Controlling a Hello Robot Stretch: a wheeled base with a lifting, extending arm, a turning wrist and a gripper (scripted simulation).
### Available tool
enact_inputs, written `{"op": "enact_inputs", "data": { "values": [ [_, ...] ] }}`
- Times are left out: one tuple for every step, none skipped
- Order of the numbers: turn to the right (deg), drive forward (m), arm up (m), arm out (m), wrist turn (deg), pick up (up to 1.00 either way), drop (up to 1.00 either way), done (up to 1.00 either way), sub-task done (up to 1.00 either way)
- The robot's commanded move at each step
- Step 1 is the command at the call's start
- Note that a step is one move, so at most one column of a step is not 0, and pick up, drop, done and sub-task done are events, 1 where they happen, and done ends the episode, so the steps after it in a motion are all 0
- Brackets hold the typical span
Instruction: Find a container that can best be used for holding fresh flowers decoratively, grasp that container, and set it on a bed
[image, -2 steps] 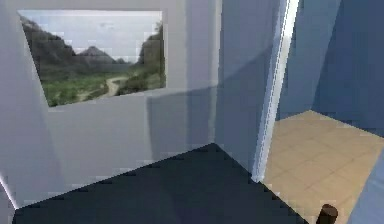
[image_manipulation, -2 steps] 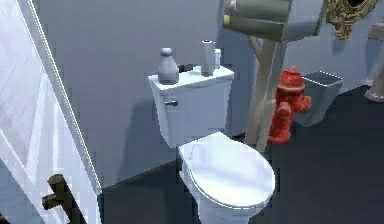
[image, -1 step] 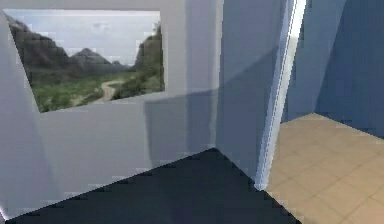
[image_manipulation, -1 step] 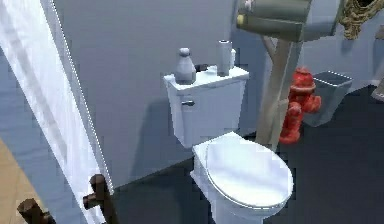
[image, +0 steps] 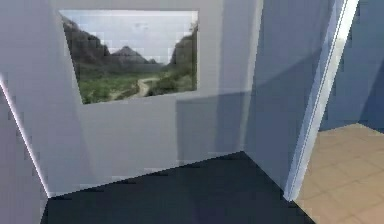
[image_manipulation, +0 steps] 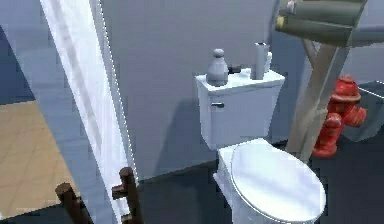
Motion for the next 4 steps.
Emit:
{"op": "enact_inputs", "data": {
  "values": [
    [0.0,0.45,0.0,0.0,0.0,0.0,0.0,0.0,0.0],
    [45.0,0.0,0.0,0.0,0.0,0.0,0.0,0.0,0.0],
    [12.0,0.0,0.0,0.0,0.0,0.0,0.0,0.0,0.0],
    [0.0,0.45,0.0,0.0,0.0,0.0,0.0,0.0,0.0]
  ]
}}
